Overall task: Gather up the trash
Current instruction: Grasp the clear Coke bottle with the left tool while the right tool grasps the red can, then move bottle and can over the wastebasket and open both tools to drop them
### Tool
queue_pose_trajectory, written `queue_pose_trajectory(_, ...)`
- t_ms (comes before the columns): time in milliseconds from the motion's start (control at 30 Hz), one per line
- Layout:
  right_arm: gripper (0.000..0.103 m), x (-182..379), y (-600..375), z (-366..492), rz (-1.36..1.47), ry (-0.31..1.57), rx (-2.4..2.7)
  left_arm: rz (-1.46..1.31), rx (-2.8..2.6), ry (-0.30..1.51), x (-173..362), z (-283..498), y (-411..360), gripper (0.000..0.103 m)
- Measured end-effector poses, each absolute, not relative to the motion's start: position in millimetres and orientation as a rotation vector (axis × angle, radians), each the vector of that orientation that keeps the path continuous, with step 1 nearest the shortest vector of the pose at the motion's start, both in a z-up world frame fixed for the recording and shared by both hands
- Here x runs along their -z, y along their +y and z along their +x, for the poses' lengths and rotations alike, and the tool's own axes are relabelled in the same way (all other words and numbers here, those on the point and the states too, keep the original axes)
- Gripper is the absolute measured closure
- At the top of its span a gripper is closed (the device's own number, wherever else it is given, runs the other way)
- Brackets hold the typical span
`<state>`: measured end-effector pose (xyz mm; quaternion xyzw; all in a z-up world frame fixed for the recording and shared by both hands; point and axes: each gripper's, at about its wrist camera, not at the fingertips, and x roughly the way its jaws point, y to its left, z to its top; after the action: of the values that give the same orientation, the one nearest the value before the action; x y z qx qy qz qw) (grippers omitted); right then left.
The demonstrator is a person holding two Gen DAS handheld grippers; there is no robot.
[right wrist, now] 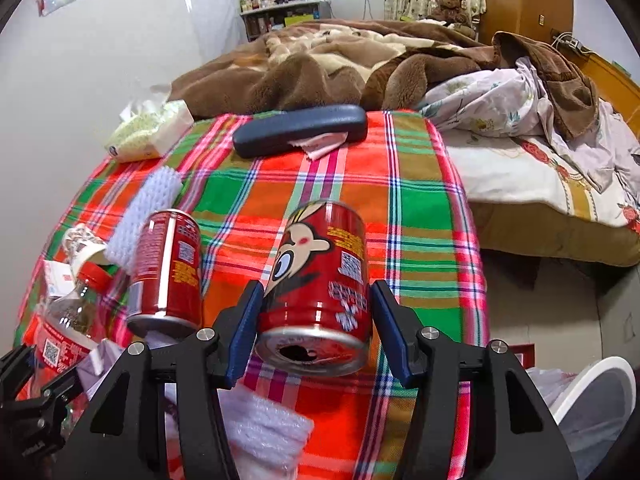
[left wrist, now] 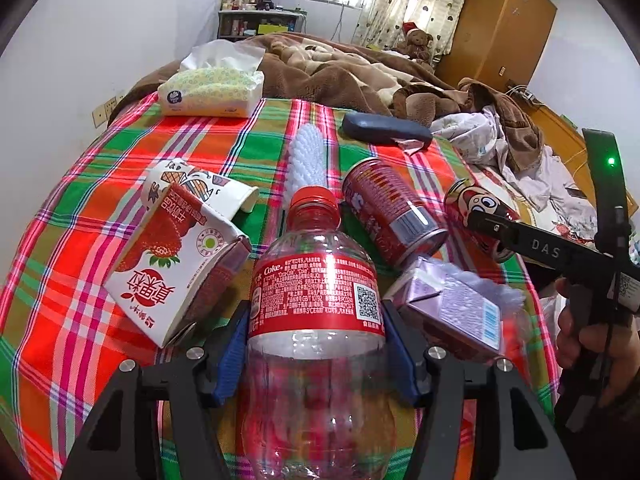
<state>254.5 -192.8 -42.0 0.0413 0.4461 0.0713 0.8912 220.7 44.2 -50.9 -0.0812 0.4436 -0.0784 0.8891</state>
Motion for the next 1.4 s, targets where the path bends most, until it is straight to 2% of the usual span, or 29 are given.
queue_pose_trajectory(800,0.048,10,-230,185,0.195,0.780,-0.203,-0.139,0.249,0.794,-4,171,9,0.041)
queue_pose_trajectory(1400,0.048,-16,-288,114,0.245,0.650,-0.106,-0.018,0.416,0.728,-31,133,-81,0.041)
